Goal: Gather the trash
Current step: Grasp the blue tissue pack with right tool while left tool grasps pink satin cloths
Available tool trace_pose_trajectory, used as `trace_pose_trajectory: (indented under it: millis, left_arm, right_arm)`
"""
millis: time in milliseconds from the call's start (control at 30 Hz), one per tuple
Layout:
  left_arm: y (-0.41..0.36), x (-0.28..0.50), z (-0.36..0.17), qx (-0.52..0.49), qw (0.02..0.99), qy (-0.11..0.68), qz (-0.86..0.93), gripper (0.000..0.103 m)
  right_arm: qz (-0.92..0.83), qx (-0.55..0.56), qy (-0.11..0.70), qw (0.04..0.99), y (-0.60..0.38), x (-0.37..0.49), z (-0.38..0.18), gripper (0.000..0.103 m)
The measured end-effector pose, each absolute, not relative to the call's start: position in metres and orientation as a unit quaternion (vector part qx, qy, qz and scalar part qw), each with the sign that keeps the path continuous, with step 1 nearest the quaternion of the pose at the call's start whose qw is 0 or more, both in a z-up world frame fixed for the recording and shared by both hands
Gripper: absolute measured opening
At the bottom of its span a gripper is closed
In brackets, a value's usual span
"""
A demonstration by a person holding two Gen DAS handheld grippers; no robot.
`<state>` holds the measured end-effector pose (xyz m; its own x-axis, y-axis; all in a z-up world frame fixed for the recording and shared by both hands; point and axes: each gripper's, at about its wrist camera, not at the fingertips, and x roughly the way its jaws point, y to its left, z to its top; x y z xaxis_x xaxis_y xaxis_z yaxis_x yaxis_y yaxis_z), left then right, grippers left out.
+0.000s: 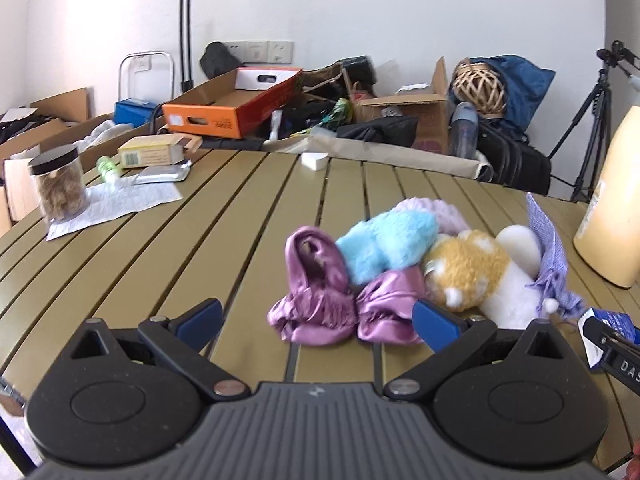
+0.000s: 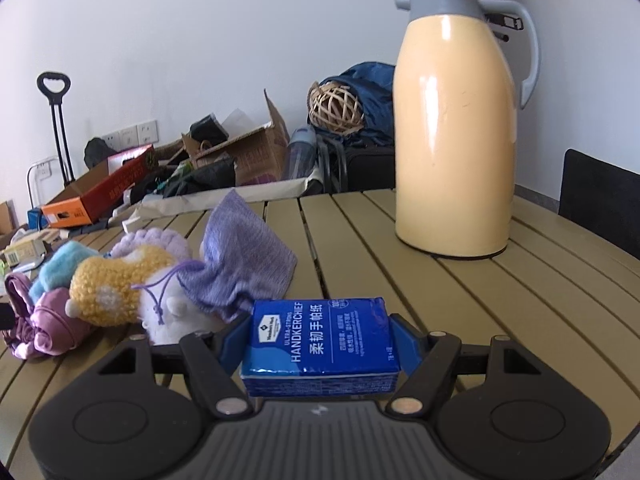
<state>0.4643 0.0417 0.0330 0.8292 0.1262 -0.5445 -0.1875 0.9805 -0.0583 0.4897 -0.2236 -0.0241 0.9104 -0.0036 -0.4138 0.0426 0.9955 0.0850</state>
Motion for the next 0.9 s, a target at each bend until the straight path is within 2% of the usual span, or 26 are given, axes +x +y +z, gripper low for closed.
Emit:
trace_pose_trajectory:
  millis: [900]
  left_arm:
    - [0.027, 0.537, -0.001, -0.027, 0.938, 0.339, 0.065, 0.103]
  right_arm:
    - [-0.033, 0.065, 0.18, 0.981, -0.266, 0.464, -0.017, 0.072]
